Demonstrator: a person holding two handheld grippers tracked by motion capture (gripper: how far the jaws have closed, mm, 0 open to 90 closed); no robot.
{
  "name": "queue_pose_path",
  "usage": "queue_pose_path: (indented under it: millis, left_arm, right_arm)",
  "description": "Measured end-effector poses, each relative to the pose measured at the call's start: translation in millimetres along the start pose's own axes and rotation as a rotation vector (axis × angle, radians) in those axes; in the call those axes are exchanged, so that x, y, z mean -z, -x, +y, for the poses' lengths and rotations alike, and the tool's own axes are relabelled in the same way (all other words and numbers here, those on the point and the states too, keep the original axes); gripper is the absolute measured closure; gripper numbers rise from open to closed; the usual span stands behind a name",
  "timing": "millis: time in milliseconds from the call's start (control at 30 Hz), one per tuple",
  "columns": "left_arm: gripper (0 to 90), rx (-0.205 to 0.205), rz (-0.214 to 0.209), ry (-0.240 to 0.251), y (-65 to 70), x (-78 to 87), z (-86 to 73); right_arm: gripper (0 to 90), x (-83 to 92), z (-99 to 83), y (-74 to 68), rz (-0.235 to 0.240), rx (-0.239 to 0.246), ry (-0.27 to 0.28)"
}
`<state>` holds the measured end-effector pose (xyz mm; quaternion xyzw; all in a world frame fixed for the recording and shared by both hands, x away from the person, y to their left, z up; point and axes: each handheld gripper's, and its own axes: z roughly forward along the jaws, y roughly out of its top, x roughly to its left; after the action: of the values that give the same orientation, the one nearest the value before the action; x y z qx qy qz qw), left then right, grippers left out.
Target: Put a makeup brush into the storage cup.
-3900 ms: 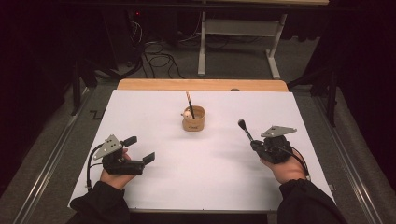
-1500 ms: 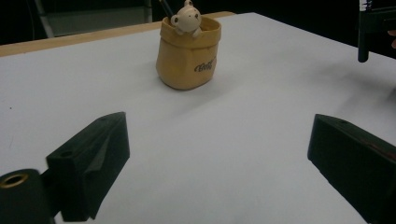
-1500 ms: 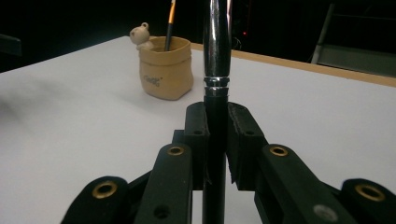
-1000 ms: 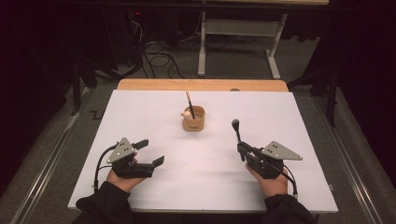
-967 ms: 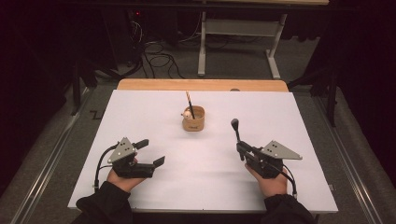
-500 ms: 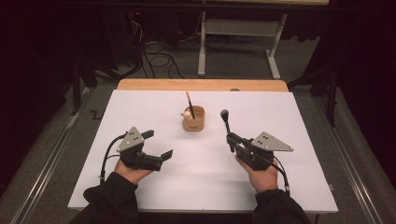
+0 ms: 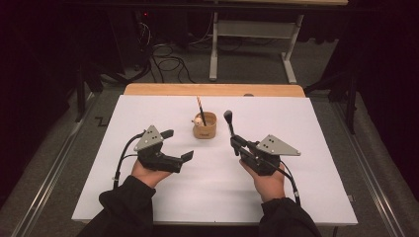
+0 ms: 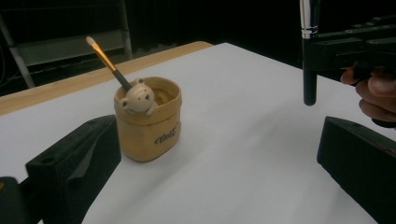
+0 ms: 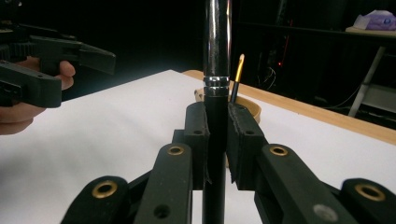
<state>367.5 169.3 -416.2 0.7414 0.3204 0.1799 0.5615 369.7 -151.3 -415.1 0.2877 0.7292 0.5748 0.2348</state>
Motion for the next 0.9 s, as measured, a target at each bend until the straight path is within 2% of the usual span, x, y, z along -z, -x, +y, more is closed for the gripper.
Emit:
queue_pose_path:
  millis: [133, 233, 333, 500, 900]
  left_arm:
    - [0.4, 0.012, -0.014, 0.013, 2.4, -4.7, 0.4]
    - [0.6, 0.005, -0.019, 0.013, 5.1, -7.4, -2.6]
    - [0.8, 0.025, -0.036, 0.029, 6.4, -8.3, -8.8]
    - [1.6, 0.026, -0.054, 0.007, 7.8, -11.4, -15.0]
    - [5.1, 0.025, -0.082, 0.028, 13.5, -5.6, -16.1]
  right_arm:
    - [81.0, -3.1, -1.2, -3.0, 0.006, 0.002, -0.005]
    - [81.0, -4.8, -4.2, -5.2, 0.012, 0.004, -0.008]
    - [81.0, -6.5, -7.1, -8.4, 0.022, 0.005, -0.011]
    - [81.0, -10.1, -11.9, -13.9, 0.038, 0.008, -0.028]
    - [81.0, -17.6, -21.8, -27.1, 0.080, 0.015, -0.052]
